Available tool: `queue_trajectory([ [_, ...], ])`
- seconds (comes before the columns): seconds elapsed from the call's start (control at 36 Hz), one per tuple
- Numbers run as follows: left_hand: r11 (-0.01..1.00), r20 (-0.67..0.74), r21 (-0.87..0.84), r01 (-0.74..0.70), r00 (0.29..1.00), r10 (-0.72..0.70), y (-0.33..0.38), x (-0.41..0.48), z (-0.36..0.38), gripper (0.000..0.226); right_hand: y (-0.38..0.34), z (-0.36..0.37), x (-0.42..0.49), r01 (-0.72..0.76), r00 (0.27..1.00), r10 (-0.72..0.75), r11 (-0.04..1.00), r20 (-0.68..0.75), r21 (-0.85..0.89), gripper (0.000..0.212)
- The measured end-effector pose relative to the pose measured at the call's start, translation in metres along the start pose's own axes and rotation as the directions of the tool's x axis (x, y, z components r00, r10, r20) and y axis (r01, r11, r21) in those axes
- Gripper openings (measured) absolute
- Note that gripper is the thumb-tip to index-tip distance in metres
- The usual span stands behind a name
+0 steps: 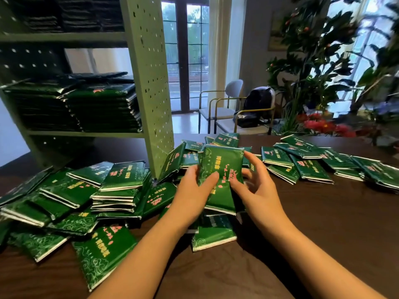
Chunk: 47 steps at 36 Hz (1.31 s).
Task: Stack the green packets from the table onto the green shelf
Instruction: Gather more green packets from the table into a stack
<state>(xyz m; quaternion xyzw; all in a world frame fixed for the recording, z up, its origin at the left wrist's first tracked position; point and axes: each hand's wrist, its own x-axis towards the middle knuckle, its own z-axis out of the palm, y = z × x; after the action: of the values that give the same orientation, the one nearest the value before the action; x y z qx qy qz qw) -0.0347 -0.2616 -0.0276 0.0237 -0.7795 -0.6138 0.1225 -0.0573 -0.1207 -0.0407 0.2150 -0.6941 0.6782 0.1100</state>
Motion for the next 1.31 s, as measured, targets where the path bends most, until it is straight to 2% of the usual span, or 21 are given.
queue_trajectory([
  [0.03, 0.999, 0.022, -0.034, 0.008, 1.0, -0.007, 0.001, -0.001, -0.001, 0.02, -0.001, 0.0, -0.001, 0.024, 1.0, -0.024, 0.999, 0.01, -0.022, 0.052],
  [0.08, 0.998, 0.032, -0.065, -0.006, 0.999, 0.008, 0.003, -0.004, -0.003, 0.01, -0.002, 0.0, -0.004, 0.044, 0.998, -0.043, 0.998, 0.039, -0.044, 0.051],
  [0.19, 0.99, -0.112, -0.143, -0.005, 0.994, -0.011, 0.003, -0.001, -0.011, 0.01, -0.008, -0.002, -0.002, -0.038, 0.995, 0.038, 0.999, 0.093, -0.006, 0.04],
  [0.25, 0.957, -0.187, -0.288, 0.028, 0.979, -0.085, 0.004, 0.002, -0.016, 0.007, -0.006, -0.004, 0.0, -0.003, 0.995, 0.017, 0.99, 0.096, -0.14, 0.03],
  [0.31, 0.897, -0.24, -0.439, 0.045, 0.957, -0.165, 0.005, 0.005, -0.022, 0.014, 0.0, -0.006, -0.001, 0.074, 0.99, -0.015, 0.903, 0.142, -0.423, 0.024],
  [0.36, 0.831, -0.254, -0.553, 0.063, 0.937, -0.24, 0.006, 0.008, -0.028, 0.018, 0.005, -0.006, -0.003, 0.102, 0.978, 0.038, 0.774, 0.206, -0.625, 0.03],
  [0.44, 0.767, -0.232, -0.633, 0.104, 0.92, -0.316, 0.006, 0.011, -0.033, 0.019, 0.006, -0.001, -0.009, 0.097, 0.933, 0.21, 0.638, 0.293, -0.764, 0.054],
  [0.5, 0.747, -0.228, -0.653, 0.122, 0.909, -0.349, 0.004, 0.012, -0.035, 0.026, 0.005, 0.003, -0.012, 0.142, 0.899, 0.266, 0.577, 0.349, -0.804, 0.07],
  [0.56, 0.735, -0.224, -0.664, 0.14, 0.9, -0.374, 0.004, 0.013, -0.035, 0.031, 0.003, 0.006, -0.014, 0.164, 0.886, 0.271, 0.577, 0.377, -0.8, 0.078],
  [0.67, 0.724, -0.22, -0.671, 0.161, 0.889, -0.402, 0.003, 0.014, -0.035, 0.036, -0.004, 0.009, -0.014, 0.146, 0.862, 0.295, 0.634, 0.412, -0.759, 0.078],
  [0.83, 0.733, -0.211, -0.663, 0.154, 0.9, -0.381, 0.004, 0.013, -0.036, 0.009, -0.013, 0.002, -0.009, 0.096, 0.861, 0.337, 0.629, 0.382, -0.771, 0.076],
  [0.97, 0.758, -0.227, -0.634, 0.15, 0.902, -0.368, 0.002, 0.013, -0.035, 0.009, -0.014, -0.009, -0.008, 0.002, 0.855, 0.378, 0.683, 0.356, -0.73, 0.073],
  [1.08, 0.777, -0.206, -0.607, 0.163, 0.913, -0.353, 0.005, 0.011, -0.032, 0.003, -0.015, -0.022, 0.001, -0.079, 0.896, 0.35, 0.734, 0.275, -0.675, 0.07],
  [1.19, 0.797, -0.18, -0.568, 0.206, 0.914, -0.364, 0.003, 0.011, -0.03, 0.004, -0.021, -0.033, 0.008, -0.189, 0.945, 0.285, 0.876, 0.161, -0.444, 0.058],
  [1.31, 0.827, -0.145, -0.499, 0.258, 0.916, -0.373, 0.0, 0.01, -0.028, 0.03, -0.02, -0.038, 0.013, -0.226, 0.973, 0.23, 0.954, 0.001, -0.196, 0.054],
])
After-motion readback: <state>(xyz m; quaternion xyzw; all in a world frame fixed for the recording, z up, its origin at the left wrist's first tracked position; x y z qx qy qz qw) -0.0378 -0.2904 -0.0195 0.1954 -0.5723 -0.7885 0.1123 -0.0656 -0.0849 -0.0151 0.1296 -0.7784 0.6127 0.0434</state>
